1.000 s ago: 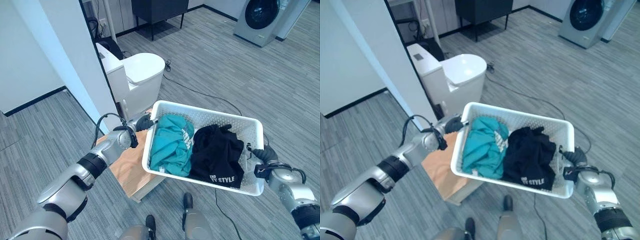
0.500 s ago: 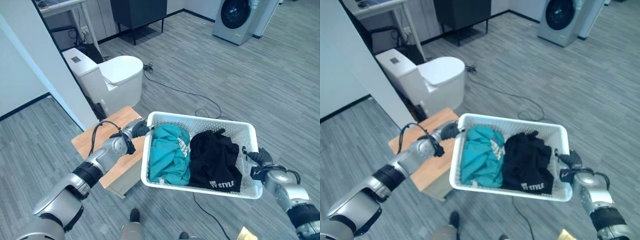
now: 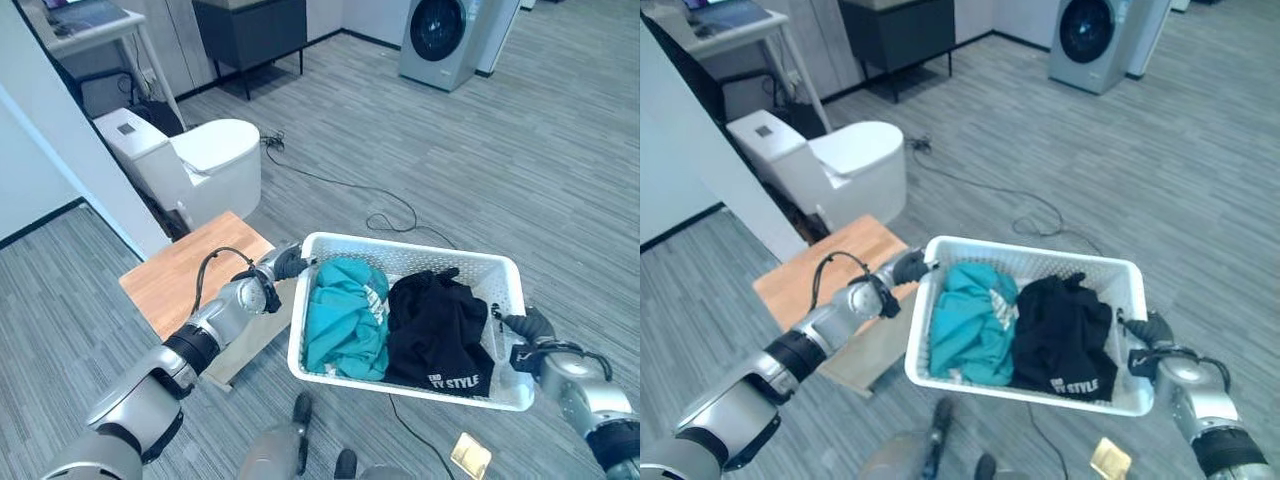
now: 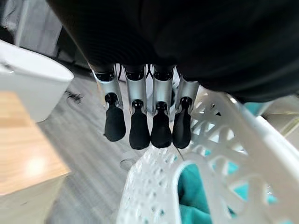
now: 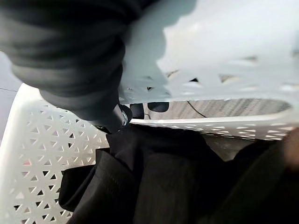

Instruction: Grab the laundry basket,head to the washer,open it,put in the laundry and shut it.

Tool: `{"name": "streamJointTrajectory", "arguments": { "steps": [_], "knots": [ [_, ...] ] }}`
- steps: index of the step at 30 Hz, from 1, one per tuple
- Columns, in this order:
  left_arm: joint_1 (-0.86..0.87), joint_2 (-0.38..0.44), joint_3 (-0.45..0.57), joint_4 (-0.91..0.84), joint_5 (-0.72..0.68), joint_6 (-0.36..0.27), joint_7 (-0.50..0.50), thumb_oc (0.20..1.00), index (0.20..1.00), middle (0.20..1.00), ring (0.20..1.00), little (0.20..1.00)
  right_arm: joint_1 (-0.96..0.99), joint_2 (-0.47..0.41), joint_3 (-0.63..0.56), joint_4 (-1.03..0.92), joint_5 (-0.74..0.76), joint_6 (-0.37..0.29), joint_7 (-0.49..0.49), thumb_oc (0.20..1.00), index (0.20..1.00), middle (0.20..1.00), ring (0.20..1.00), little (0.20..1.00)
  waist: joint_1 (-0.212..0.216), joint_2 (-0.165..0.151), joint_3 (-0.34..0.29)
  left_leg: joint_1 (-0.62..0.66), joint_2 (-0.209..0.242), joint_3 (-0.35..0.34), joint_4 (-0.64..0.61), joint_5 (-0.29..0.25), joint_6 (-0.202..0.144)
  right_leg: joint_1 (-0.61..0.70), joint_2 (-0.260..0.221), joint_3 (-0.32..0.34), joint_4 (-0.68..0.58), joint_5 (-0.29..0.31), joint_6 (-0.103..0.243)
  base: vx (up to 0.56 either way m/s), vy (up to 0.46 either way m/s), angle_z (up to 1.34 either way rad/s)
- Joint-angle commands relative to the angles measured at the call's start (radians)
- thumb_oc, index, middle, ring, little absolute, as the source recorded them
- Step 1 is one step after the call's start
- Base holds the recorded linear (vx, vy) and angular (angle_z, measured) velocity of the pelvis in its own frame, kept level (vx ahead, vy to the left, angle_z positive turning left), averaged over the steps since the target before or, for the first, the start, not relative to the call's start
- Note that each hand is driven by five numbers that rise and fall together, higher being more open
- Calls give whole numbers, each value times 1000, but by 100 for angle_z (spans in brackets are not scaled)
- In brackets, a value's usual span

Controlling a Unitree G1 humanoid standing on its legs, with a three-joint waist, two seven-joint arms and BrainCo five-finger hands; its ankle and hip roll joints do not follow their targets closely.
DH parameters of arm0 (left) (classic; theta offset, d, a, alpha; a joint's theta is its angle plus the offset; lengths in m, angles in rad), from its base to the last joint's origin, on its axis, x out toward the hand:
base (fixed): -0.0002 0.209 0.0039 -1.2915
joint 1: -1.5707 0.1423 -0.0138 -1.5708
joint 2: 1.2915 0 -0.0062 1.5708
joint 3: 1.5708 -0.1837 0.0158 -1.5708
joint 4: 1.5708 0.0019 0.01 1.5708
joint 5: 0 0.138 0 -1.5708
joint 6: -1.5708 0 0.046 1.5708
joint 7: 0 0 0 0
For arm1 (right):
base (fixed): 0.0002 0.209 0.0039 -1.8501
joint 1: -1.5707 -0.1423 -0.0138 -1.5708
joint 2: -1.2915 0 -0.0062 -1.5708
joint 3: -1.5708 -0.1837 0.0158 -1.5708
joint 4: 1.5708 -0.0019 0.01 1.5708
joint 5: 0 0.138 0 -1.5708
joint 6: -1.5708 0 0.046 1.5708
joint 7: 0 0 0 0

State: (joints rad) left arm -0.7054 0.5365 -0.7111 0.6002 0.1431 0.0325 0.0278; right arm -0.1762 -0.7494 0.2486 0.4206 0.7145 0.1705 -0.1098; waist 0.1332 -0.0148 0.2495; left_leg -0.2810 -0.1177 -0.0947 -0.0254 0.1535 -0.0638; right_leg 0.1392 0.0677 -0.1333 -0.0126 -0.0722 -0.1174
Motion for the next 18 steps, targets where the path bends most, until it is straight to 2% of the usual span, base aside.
{"name": "streamJointTrajectory", "arguments": {
  "steps": [1, 2, 3, 4, 6, 7, 8, 9, 11, 12, 13, 15, 16, 17, 18],
  "knots": [
    [-122, -12, 72, 43, -12, 8, 44, 200, 200, 200, 200, 200, -96, 28, -54, -193, 145, -149, 128, 200, 200, 200, 200, 200, 9, -38, -57, -28, 35, 129, 60, -49, 45, 58, 0, 7, 43, -98, 148, 333, -24, -79],
    [-123, -7, 78, 43, -3, 14, 41, 200, 200, 200, 200, 200, -82, 43, -52, -206, 144, -142, 132, 200, 200, 200, 200, 200, 10, -42, -72, -7, 42, 153, 54, -46, 63, 68, 7, 16, 45, -112, 145, 231, -8, -37],
    [-123, -7, 78, 43, -3, 14, 41, 200, 200, 200, 200, 200, -82, 43, -52, -206, 144, -142, 131, 200, 200, 200, 200, 200, 11, -43, -71, -6, 42, 154, 54, -46, 63, 68, 7, 16, 45, -112, 145, 436, -7, -18],
    [-114, 16, 86, 38, 7, 14, 45, 200, 200, 200, 200, 200, -80, 58, -45, -232, 140, -144, 139, 200, 200, 200, 200, 200, 14, -64, -95, 8, 31, 132, 64, -36, 87, 83, 5, 29, 63, -137, 142, 448, -5, -10],
    [-105, 29, 87, 28, 16, 11, 40, 200, 200, 200, 200, 200, -90, 72, -33, -228, 146, -148, 155, 200, 200, 200, 200, 200, 24, -96, -110, 5, 25, 135, 100, -54, 95, 89, -8, 34, 102, -145, 157, 614, 24, -8],
    [-80, 56, 105, 6, 18, 12, 38, 200, 200, 200, 200, 200, -92, 88, -28, -230, 133, -140, 167, 200, 200, 200, 200, 200, 37, -123, -125, 27, 20, 158, 121, -95, 116, 77, -24, 46, 178, -105, 190, 633, 77, -33],
    [-67, 58, 113, 0, 23, 13, 38, 200, 200, 200, 200, 200, -98, 106, -23, -224, 121, -135, 170, 200, 200, 200, 200, 200, 37, -134, -124, 50, 13, 173, 123, -119, 127, 54, -37, 52, 262, -40, 232, 670, 105, -54],
    [-57, 60, 118, -10, 22, 14, 40, 200, 200, 200, 200, 200, -116, 120, -24, -214, 94, -124, 172, 200, 200, 200, 200, 200, 26, -130, -112, 93, 26, 193, 133, -155, 140, -14, -55, 39, 437, 74, 327, 478, 67, -55],
    [-68, 54, 115, -11, 21, 19, 44, 200, 200, 200, 200, 200, -131, 121, -35, -205, 70, -115, 166, 200, 200, 200, 200, 200, -1, -110, -94, 132, 50, 186, 152, -181, 146, -79, -66, 17, 595, 171, 377, 360, 29, -17],
    [-74, 48, 118, -7, 19, 22, 47, 200, 200, 200, 200, 200, -135, 124, -42, -203, 61, -116, 167, 200, 200, 200, 200, 200, -18, -98, -87, 155, 60, 184, 155, -194, 153, -112, -70, 11, 650, 172, 377, 208, 11, 21],
    [-75, 48, 118, -7, 19, 22, 47, 200, 200, 200, 200, 200, -136, 124, -42, -203, 60, -115, 167, 200, 200, 200, 200, 200, -19, -99, -85, 155, 58, 183, 156, -195, 154, -114, -73, 10, 656, 169, 377, 206, 26, 41],
    [-84, 45, 124, -9, 9, 28, 54, 200, 200, 200, 200, 200, -150, 122, -47, -195, 51, -116, 160, 200, 200, 200, 200, 200, -43, -66, -76, 213, 69, 161, 129, -202, 163, -208, -88, 11, 719, 115, 338, 348, 52, 41],
    [-93, 36, 122, -9, -9, 29, 53, 200, 200, 200, 200, 200, -155, 115, -53, -181, 56, -120, 152, 200, 200, 200, 200, 200, -75, -40, -64, 272, 67, 116, 101, -212, 156, -280, -96, 37, 632, 35, 284, 387, 33, 6],
    [-94, 36, 123, -9, -9, 29, 53, 200, 200, 200, 200, 200, -155, 114, -53, -181, 56, -120, 152, 200, 200, 200, 200, 200, -76, -38, -65, 271, 69, 115, 99, -209, 155, -279, -94, 35, 628, 38, 283, 416, -5, 0],
    [-93, 34, 122, -8, -16, 30, 54, 200, 200, 200, 200, 200, -148, 109, -56, -183, 55, -115, 152, 200, 200, 200, 200, 200, -90, -29, -69, 295, 68, 98, 94, -220, 149, -293, -91, 50, 569, 3, 264, 288, -54, 16]
  ]
}}
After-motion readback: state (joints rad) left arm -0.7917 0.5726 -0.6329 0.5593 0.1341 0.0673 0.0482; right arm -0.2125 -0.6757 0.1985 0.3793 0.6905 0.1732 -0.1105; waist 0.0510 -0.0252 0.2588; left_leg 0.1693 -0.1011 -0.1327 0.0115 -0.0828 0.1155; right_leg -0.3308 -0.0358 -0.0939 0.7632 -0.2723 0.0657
